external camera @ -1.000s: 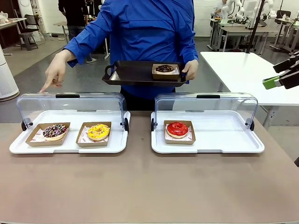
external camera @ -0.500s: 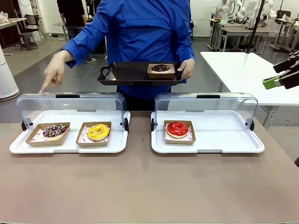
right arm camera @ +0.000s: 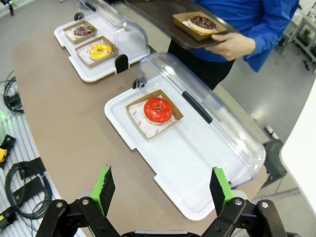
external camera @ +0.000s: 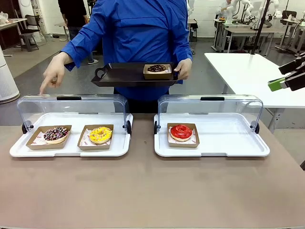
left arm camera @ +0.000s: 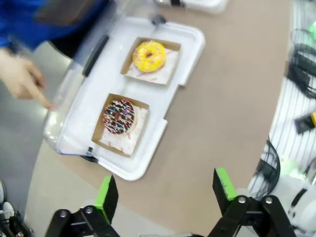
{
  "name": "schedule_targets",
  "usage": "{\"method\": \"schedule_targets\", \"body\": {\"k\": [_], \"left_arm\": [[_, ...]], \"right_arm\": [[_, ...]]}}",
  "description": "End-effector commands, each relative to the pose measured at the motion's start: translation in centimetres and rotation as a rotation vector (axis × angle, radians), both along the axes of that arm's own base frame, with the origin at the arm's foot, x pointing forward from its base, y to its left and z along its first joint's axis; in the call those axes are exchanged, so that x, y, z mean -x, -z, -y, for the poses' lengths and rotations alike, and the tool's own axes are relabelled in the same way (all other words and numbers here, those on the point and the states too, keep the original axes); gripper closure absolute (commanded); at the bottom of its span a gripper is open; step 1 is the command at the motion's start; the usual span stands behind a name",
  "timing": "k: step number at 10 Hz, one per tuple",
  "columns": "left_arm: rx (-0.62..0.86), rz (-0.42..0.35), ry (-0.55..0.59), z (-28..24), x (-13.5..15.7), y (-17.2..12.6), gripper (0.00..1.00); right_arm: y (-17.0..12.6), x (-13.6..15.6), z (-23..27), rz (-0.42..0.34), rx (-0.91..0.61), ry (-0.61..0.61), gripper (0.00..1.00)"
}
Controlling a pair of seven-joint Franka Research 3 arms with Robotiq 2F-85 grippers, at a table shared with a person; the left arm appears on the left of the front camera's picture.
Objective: Provide the desired donut to the person.
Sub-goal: Pick up and lift the Paper togo box containing the Donut pointed at by the person.
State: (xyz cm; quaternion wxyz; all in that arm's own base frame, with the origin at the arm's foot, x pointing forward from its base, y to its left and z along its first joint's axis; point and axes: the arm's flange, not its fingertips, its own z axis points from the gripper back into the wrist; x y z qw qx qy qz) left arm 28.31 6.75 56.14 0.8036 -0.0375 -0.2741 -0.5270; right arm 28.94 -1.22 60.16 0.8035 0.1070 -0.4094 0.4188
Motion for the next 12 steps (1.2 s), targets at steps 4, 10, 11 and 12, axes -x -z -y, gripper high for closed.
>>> {"method": "schedule_targets", "body": {"k": [4, 10, 11, 12], "left_arm": [[-0.334, -0.143, 0.470, 0.3, -8.9, 7.1, 0.00], [-0.338, -0.196, 0.488, 1.5, -11.2, 11.8, 0.00], [-0.310, -0.188, 0.453, 1.1, -12.6, 13.4, 0.00], [-0.306, -0.184, 0.461, 1.2, -13.6, 15.1, 0.00]], "right_arm": [[0.1, 0.0, -0.2, -0.009, -0.003, 0.012, 0.00], [0.1, 0.0, -0.2, -0.009, -0.003, 0.012, 0.00], [0.1, 0.0, -0.2, -0.009, -0.003, 0.012, 0.00], [0.1, 0.0, -0.2, -0.009, -0.003, 0.012, 0.00]]}}
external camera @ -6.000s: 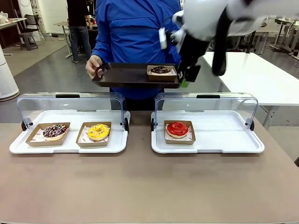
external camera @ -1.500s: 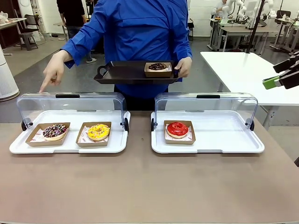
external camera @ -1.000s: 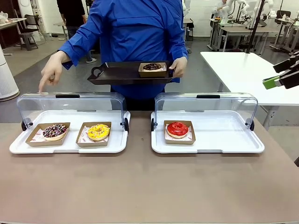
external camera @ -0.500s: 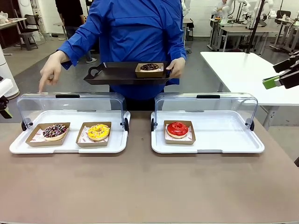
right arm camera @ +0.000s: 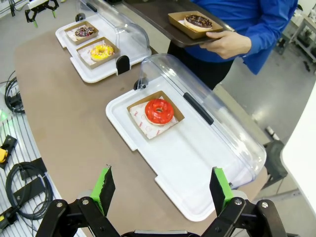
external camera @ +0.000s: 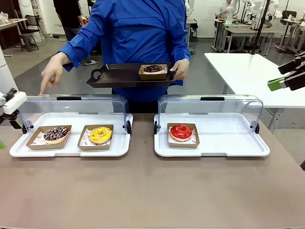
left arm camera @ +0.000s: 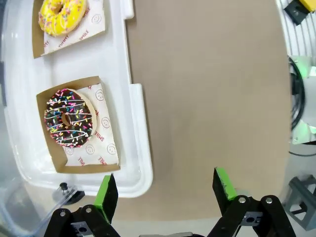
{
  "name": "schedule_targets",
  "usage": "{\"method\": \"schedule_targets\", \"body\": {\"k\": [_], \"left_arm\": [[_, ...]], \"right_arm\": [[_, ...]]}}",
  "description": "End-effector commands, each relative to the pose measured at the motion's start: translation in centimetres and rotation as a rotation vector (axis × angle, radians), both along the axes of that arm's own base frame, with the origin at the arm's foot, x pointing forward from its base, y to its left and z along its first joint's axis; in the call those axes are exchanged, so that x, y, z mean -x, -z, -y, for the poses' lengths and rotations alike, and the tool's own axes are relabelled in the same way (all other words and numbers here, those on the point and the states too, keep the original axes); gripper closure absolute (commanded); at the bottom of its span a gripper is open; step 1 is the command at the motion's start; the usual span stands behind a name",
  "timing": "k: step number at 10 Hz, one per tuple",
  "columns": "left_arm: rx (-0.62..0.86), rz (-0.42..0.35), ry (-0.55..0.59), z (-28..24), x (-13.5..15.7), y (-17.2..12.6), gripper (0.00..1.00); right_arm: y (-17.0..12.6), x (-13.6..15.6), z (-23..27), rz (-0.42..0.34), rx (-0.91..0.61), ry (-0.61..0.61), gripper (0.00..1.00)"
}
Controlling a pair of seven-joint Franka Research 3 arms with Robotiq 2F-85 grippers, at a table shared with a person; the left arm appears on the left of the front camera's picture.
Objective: Provide the desired donut to the person.
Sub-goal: Pick up and lift the Paper togo box containing the Donut pointed at by the person.
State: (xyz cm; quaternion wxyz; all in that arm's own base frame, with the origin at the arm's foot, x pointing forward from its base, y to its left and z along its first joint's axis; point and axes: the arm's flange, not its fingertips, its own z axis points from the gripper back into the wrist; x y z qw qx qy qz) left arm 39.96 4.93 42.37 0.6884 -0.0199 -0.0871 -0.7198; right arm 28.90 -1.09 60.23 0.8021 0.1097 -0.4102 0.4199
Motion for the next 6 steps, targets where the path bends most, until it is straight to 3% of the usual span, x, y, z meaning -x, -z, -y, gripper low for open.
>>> {"method": "schedule_targets", "body": {"k": [1, 6], "left_arm": [[0.012, -0.015, 0.017, -0.6, -2.9, 2.8, 0.00], [0.096, -0.003, -0.079, -1.5, -6.5, 6.8, 0.00]], "right_arm": [[0.2, 0.0, 0.0, -0.010, 0.001, 0.017, 0.00], [0.2, 0.0, 0.0, -0.010, 0.001, 0.017, 0.00]]}}
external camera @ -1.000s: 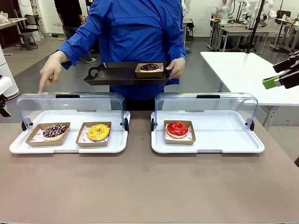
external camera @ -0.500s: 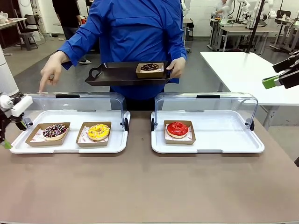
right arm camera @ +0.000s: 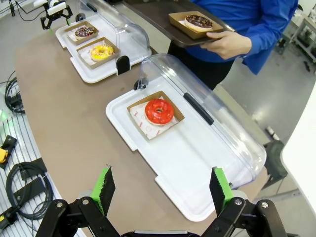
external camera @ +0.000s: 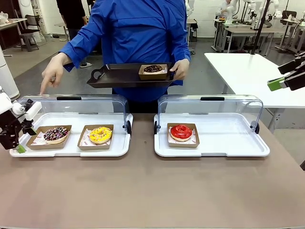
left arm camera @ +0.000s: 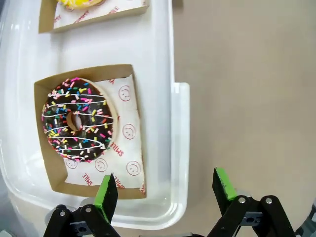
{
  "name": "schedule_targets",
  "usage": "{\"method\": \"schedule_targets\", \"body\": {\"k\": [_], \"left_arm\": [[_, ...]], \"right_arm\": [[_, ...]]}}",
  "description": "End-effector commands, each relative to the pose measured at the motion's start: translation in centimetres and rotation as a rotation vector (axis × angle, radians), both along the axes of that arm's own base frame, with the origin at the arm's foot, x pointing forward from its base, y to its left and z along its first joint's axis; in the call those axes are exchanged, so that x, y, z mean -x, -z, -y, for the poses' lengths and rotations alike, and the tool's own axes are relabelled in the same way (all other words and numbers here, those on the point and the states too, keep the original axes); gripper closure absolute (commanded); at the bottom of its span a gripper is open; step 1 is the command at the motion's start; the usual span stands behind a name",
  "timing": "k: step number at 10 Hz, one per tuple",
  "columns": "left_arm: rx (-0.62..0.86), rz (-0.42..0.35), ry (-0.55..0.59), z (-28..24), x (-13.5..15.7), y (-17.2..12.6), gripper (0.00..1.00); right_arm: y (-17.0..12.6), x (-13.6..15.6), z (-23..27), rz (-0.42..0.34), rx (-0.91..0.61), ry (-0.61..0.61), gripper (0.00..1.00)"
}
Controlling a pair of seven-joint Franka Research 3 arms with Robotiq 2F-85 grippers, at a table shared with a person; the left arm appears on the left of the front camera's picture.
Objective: Provide the desired donut to the person.
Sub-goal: Pick up and lift the Paper togo box containing the Donut pointed at by the person.
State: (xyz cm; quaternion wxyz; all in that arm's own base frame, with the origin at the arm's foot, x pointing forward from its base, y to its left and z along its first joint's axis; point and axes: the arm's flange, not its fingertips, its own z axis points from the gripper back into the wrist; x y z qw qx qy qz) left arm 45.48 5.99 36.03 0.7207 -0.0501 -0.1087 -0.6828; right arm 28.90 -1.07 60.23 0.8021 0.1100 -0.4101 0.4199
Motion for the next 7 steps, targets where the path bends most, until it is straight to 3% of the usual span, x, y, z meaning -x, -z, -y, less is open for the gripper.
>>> {"method": "schedule_targets", "body": {"k": [1, 2, 4, 7], "left_arm": [[0.003, 0.013, 0.011, -0.8, -1.6, 0.9, 0.00], [-0.020, 0.017, -0.037, -0.9, -2.0, 1.2, 0.00], [-0.015, -0.017, 0.003, -0.7, -2.5, 1.6, 0.00], [-0.011, -0.009, -0.035, -1.3, -3.4, 2.6, 0.00]], "right_arm": [[0.2, 0.0, 0.0, -0.009, 0.002, 0.017, 0.00], [0.2, 0.0, 0.0, -0.009, 0.002, 0.017, 0.00], [0.2, 0.0, 0.0, -0.009, 0.002, 0.017, 0.00], [0.2, 0.0, 0.0, -0.009, 0.002, 0.017, 0.00]]}}
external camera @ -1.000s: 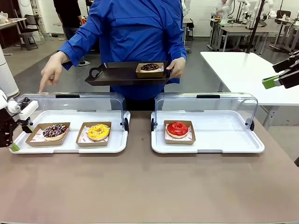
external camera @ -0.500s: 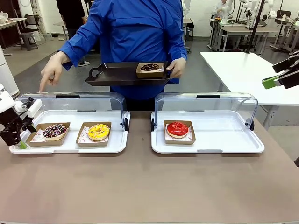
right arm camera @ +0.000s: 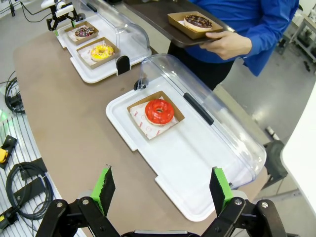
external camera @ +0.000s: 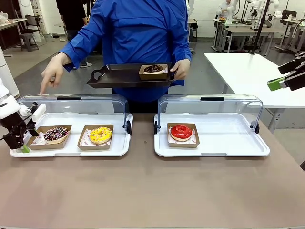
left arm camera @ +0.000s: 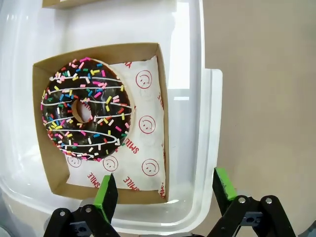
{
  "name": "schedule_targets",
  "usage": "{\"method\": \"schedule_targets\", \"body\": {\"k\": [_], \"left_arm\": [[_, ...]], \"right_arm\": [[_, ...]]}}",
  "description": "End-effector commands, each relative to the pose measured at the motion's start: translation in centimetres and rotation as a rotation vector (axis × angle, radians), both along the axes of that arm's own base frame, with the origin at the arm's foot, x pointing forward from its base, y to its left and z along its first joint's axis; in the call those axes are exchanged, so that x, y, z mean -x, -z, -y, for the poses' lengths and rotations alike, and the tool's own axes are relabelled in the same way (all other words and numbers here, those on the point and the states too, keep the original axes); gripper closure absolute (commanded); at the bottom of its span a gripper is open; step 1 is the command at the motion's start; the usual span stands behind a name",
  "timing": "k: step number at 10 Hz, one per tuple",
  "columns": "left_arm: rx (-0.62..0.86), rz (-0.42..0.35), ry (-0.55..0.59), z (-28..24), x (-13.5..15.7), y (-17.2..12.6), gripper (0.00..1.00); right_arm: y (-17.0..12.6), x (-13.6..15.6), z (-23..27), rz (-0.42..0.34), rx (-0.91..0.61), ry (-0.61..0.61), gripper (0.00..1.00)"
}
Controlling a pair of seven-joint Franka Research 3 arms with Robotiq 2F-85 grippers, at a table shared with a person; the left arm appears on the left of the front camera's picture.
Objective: Provide the desired donut to the person.
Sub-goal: Pick up and lift the Paper togo box containing the Donut pointed at by the person.
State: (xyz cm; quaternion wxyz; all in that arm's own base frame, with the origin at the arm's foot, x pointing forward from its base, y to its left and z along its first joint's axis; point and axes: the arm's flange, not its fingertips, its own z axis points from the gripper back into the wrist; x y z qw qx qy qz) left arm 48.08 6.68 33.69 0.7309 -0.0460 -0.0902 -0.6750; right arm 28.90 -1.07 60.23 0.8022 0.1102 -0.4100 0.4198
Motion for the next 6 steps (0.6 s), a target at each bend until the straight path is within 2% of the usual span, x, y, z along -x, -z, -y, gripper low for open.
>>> {"method": "schedule_targets", "body": {"k": [1, 2, 3, 4, 5, 6], "left_arm": [[0.011, 0.004, -0.010, -0.61, -1.00, 0.55, 0.00], [0.010, 0.011, -0.011, -0.69, -1.05, 0.68, 0.00], [0.020, 0.028, -0.007, -0.69, -0.91, 0.72, 0.59], [0.024, 0.030, -0.010, -0.70, -0.93, 0.70, 0.59], [0.024, 0.027, -0.015, -0.55, -0.97, 0.73, 1.00], [0.029, 0.022, -0.007, -0.52, -1.02, 0.70, 0.63]], "right_arm": [[0.19, -0.01, -0.02, -0.009, 0.002, 0.017, 0.00], [0.19, -0.01, -0.02, -0.009, 0.002, 0.017, 0.00], [0.19, -0.01, -0.02, -0.009, 0.002, 0.017, 0.00], [0.19, -0.01, -0.02, -0.009, 0.002, 0.017, 0.00], [0.19, -0.01, -0.02, -0.009, 0.002, 0.017, 0.00], [0.19, -0.01, -0.02, -0.009, 0.002, 0.017, 0.00]]}}
